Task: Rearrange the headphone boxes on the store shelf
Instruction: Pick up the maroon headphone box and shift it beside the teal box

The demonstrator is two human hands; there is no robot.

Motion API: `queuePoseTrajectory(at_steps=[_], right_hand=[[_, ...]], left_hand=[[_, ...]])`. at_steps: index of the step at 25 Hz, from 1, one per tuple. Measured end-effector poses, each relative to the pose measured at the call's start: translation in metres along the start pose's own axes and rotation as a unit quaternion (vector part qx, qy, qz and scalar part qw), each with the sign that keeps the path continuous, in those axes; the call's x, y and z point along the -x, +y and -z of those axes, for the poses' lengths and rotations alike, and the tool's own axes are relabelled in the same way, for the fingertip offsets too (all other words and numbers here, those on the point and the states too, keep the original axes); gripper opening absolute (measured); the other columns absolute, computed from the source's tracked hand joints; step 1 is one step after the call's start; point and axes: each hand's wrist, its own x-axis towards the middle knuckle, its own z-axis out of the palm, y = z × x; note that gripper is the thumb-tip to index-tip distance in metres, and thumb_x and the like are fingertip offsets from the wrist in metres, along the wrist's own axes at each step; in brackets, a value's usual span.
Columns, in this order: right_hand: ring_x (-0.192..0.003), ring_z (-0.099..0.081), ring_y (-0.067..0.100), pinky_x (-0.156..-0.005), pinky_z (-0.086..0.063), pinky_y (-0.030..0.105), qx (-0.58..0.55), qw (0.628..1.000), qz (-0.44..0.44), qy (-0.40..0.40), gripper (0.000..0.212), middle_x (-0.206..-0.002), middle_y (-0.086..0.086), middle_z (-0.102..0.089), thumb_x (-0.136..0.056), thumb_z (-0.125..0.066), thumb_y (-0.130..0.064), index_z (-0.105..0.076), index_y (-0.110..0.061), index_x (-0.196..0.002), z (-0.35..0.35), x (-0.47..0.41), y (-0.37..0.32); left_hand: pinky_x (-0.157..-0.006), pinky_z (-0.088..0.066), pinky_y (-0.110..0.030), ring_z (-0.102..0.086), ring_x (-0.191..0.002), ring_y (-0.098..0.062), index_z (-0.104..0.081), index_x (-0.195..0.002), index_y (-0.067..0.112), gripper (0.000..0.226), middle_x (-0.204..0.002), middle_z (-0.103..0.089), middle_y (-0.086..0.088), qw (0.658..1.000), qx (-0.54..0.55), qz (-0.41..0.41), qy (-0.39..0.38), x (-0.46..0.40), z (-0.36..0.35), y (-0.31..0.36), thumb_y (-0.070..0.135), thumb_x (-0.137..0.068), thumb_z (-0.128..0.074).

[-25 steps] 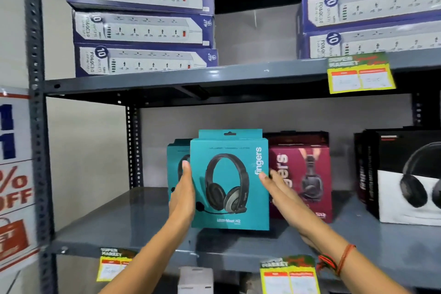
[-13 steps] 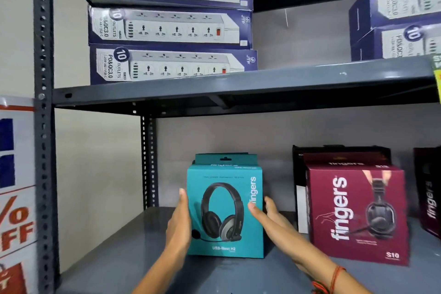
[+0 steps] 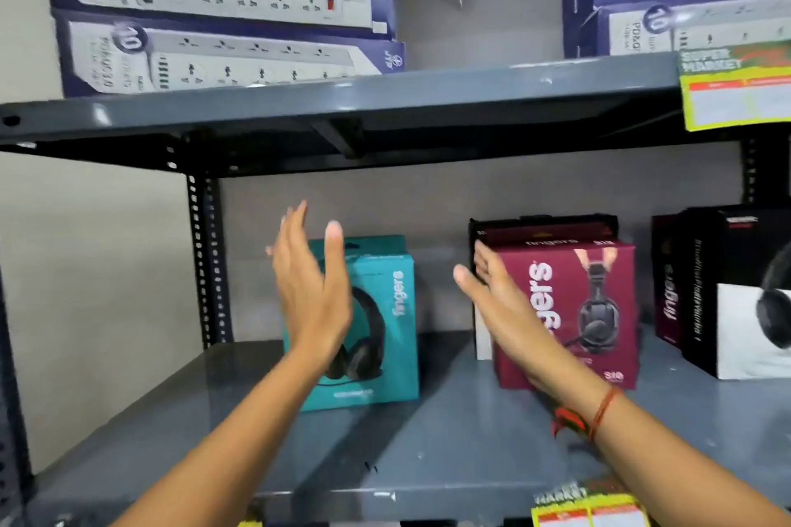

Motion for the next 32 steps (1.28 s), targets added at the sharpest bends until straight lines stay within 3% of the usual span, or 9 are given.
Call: queuePoseTrajectory(at_steps=[4,9,11,13,16,20,24,28,32], right_hand=[[-0.146,-0.034,0.011,-0.121,-0.026,0.039,0.017,0.993,0.046,0.104,0.088,-0.162,0.002,-0.035,-0.081,-0.051,-0.061,-0.029,-0.022,-0.157,0.065,-0.001,-0.020],[-0.143,-0.034,0.013,-0.115,-0.033,0.034,0.091,0.983,0.011,0.161,0.081,-0.164,0.003,-0.028,-0.088,-0.057,-0.057,-0.027,-0.027,-0.157,0.127,0.010,0.020],[-0.150,-0.024,0.017,-0.120,-0.027,0.040,0.095,0.978,-0.027,0.186,0.086,-0.166,0.004,-0.018,-0.091,-0.063,-0.051,-0.019,-0.023,-0.160,0.145,0.016,0.048],[-0.151,-0.024,0.020,-0.121,-0.026,0.044,0.084,0.979,-0.083,0.164,0.089,-0.166,0.006,-0.018,-0.091,-0.065,-0.048,-0.016,-0.022,-0.160,0.162,0.020,0.074],[-0.143,-0.040,0.018,-0.118,-0.032,0.046,0.032,0.989,-0.130,0.061,0.086,-0.162,0.003,-0.036,-0.084,-0.061,-0.063,-0.027,-0.031,-0.156,0.174,0.023,0.097],[-0.132,-0.054,0.013,-0.112,-0.039,0.038,-0.007,0.991,-0.132,-0.018,0.093,-0.148,-0.011,-0.052,-0.071,-0.055,-0.078,-0.033,-0.039,-0.153,0.183,0.027,0.099],[-0.101,-0.062,-0.010,-0.091,-0.045,0.023,-0.035,0.992,-0.119,-0.015,0.046,-0.100,-0.043,-0.067,-0.068,-0.052,-0.082,-0.057,-0.068,-0.112,0.207,0.033,0.074],[-0.118,-0.062,0.008,-0.105,-0.049,0.041,-0.048,0.993,-0.103,-0.018,0.076,-0.132,-0.006,-0.065,-0.076,-0.054,-0.077,-0.056,-0.034,-0.139,0.218,0.041,0.051],[-0.110,-0.057,-0.003,-0.102,-0.047,0.034,-0.045,0.993,-0.097,-0.048,0.096,-0.133,-0.008,-0.059,-0.064,-0.050,-0.082,-0.049,-0.030,-0.145,0.198,0.053,0.027]], left_hand=[[-0.128,-0.015,-0.041,-0.030,-0.151,-0.020,-0.042,-0.153,0.016,0.063,-0.162,-0.041,-0.005,0.989,0.015,0.005,-0.149,0.017,-0.067,0.043,0.049,-0.100,-0.032],[-0.128,-0.014,-0.040,-0.022,-0.156,-0.017,-0.029,-0.159,0.018,0.061,-0.169,-0.028,-0.001,0.935,0.065,0.174,-0.301,0.066,-0.129,0.043,0.047,-0.106,-0.032],[-0.122,-0.029,-0.041,-0.036,-0.149,-0.017,-0.028,-0.159,0.022,0.063,-0.166,-0.033,0.000,0.909,0.087,0.249,-0.323,0.087,-0.142,0.034,0.053,-0.104,-0.028],[-0.102,-0.046,-0.031,-0.058,-0.122,-0.007,-0.033,-0.155,0.026,0.062,-0.155,-0.047,0.001,0.890,0.112,0.298,-0.327,0.104,-0.155,0.031,0.059,-0.103,-0.024],[-0.115,-0.038,-0.038,-0.057,-0.124,-0.012,-0.033,-0.156,0.031,0.068,-0.152,-0.053,0.001,0.881,0.142,0.333,-0.305,0.121,-0.167,0.028,0.067,-0.099,-0.021],[-0.114,-0.038,-0.040,-0.061,-0.118,-0.012,-0.044,-0.152,0.031,0.073,-0.147,-0.060,0.000,0.888,0.131,0.349,-0.269,0.127,-0.169,0.041,0.072,-0.095,-0.023],[-0.118,-0.037,-0.054,-0.059,-0.130,-0.026,-0.057,-0.143,0.030,0.085,-0.144,-0.063,-0.005,0.923,0.026,0.291,-0.251,0.116,-0.151,0.068,0.080,-0.089,-0.015],[-0.117,-0.036,-0.057,-0.054,-0.135,-0.033,-0.055,-0.144,0.032,0.110,-0.148,-0.059,-0.008,0.928,-0.056,0.272,-0.247,0.105,-0.127,0.096,0.091,-0.065,-0.005],[-0.112,-0.039,-0.053,-0.058,-0.125,-0.036,-0.065,-0.131,0.029,0.092,-0.139,-0.065,-0.011,0.937,-0.124,0.252,-0.210,0.106,-0.098,0.104,0.080,-0.086,-0.003]])
